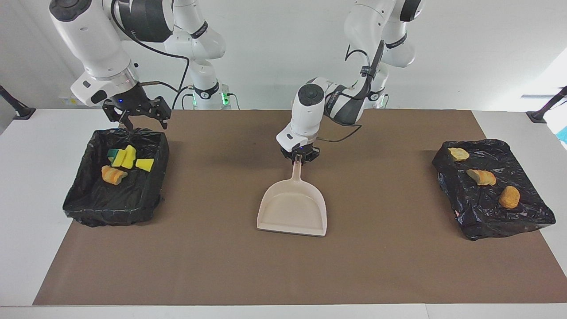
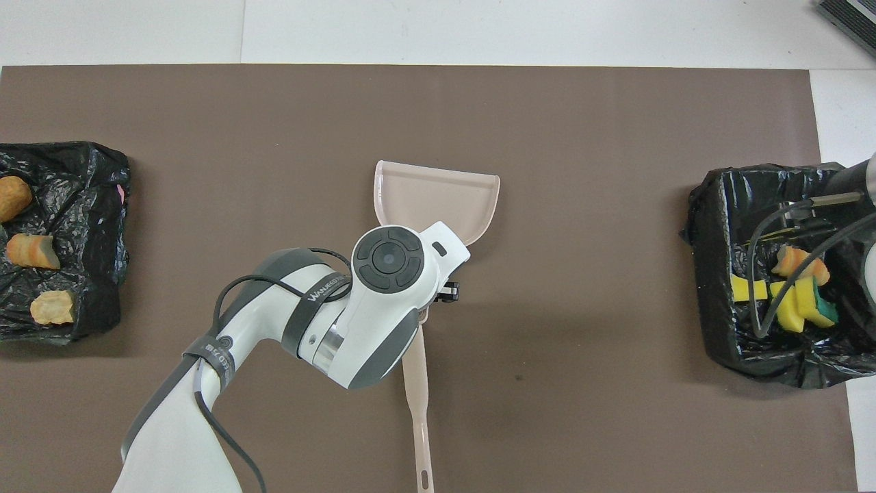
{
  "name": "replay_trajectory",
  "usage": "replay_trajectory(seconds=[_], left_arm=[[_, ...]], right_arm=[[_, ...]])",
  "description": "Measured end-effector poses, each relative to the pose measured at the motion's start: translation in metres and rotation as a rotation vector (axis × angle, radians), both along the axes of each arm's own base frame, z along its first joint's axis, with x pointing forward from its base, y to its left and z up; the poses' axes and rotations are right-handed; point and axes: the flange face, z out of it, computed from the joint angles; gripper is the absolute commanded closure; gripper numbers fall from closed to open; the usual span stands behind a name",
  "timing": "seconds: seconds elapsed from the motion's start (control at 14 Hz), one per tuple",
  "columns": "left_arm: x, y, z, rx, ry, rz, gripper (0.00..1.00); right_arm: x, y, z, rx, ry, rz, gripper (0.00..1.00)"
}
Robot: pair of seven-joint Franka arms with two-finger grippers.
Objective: Sweep and dump trash in bin
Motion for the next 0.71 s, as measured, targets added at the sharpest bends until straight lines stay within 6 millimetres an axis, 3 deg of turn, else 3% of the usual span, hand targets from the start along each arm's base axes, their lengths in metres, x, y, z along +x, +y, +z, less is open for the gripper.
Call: replay_trajectory(seconds=[0.14,0.43,0.57,0.71], left_arm=[[0.015,0.018,0.02,-0.015,-0.024,0.039,0.0],[0.042,0.072,0.069,-0.031,-0.054,0.132,0.0],[0.054,0.107,0.094,-0.036,-0.066,0.185,0.0],[0.066,0.155,0.122,-0.036,-0.079,0.203,0.0]], right_arm=[[0.0,0.0,0.0,0.0,0.0,0.0,0.0],[0.0,0.0,0.0,0.0,0.0,0.0,0.0],[0.0,0.0,0.0,0.0,0.0,0.0,0.0],[0.0,0.0,0.0,0.0,0.0,0.0,0.0]])
